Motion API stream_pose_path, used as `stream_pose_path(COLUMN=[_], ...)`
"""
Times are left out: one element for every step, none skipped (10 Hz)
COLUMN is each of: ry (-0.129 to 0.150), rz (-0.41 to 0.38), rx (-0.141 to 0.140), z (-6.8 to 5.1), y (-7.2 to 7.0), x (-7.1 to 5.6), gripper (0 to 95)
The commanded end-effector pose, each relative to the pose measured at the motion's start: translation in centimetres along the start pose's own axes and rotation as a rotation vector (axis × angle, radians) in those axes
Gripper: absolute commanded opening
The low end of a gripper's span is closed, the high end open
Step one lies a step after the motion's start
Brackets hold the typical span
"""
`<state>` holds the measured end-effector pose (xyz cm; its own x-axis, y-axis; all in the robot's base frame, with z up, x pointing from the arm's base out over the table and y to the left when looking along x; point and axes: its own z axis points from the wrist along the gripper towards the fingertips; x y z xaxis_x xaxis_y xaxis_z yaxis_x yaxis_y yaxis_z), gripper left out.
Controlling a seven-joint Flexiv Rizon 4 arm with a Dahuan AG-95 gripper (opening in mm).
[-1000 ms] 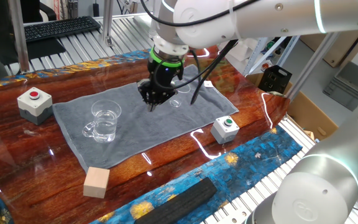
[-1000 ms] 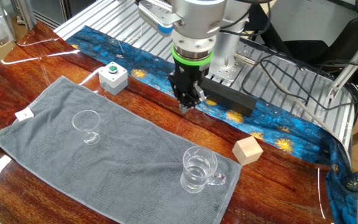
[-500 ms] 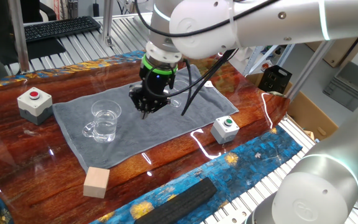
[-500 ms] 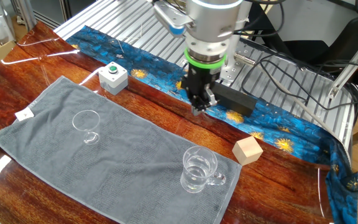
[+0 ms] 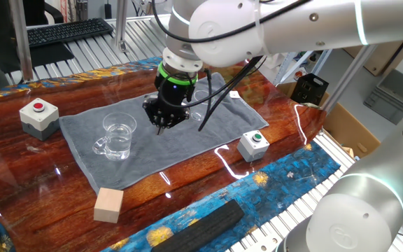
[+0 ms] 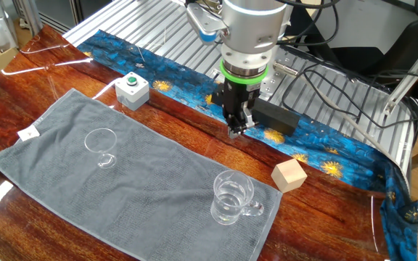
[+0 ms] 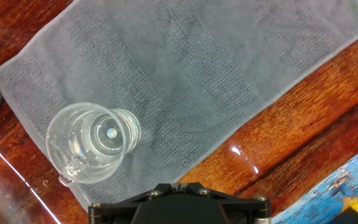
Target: Pour the water from one cup into another empty cup
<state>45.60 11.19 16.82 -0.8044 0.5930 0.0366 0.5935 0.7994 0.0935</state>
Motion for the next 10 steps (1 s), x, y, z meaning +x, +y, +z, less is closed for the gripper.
stream_pose_path(ry=[-0.011,-0.008,0.006,0.016,0.013,0.014,0.011,0.008,0.009,0.008], rz=[-0.017,-0.024,-0.03,-0.037,-0.045,-0.051,-0.051,-0.046,-0.042,-0.042], rx=[-0.005,0.003,0.001,0.008,0.013,0.013,0.013,0.013,0.011,0.008], z=[-0.07,-0.08,-0.08,-0.05,-0.02,-0.02,-0.01,0.0,0.08,0.08], y=[-0.03,-0.03,-0.03,-0.03,-0.02,-0.01,0.03,0.04,0.06,0.06], x=[-0.02,-0.02,-0.01,-0.01,-0.02,-0.03,-0.07,-0.07,-0.09,-0.09], gripper=[0.0,0.0,0.0,0.0,0.0,0.0,0.0,0.0,0.0,0.0])
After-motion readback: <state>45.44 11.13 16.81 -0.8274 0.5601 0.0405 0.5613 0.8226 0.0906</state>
